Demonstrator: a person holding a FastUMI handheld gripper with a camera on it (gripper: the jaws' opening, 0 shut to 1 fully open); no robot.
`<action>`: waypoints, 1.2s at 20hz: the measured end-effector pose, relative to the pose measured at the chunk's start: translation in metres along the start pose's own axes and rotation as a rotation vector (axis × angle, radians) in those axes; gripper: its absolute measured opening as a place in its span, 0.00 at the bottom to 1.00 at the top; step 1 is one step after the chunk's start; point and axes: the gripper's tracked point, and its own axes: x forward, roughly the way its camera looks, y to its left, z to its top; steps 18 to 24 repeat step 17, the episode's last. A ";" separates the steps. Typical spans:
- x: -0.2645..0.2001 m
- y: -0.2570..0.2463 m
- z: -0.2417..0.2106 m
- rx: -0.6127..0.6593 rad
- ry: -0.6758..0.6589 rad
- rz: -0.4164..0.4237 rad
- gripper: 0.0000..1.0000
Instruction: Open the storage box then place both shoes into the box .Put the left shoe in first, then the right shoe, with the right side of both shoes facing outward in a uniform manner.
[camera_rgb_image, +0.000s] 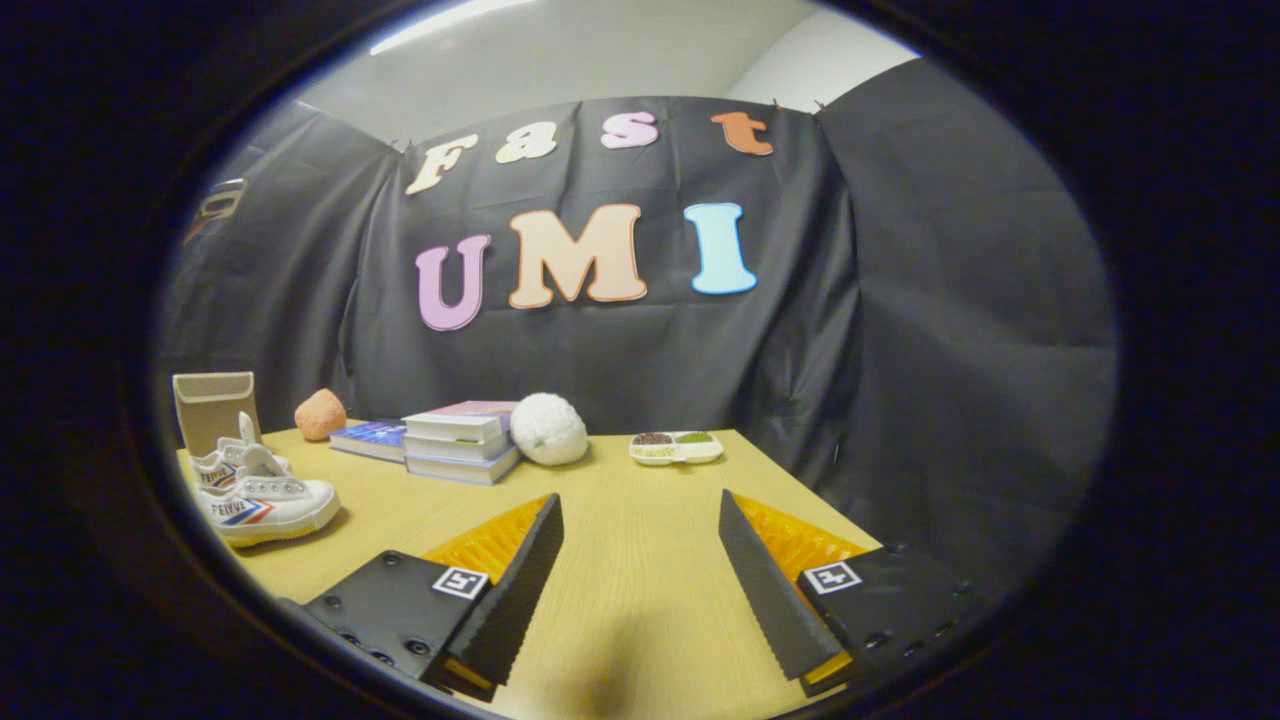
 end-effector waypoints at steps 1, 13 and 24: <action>0.000 0.000 0.000 0.002 0.004 0.000 0.98; 0.002 0.000 -0.002 -0.001 0.003 0.002 0.98; 0.001 0.000 -0.002 -0.001 0.003 0.002 0.98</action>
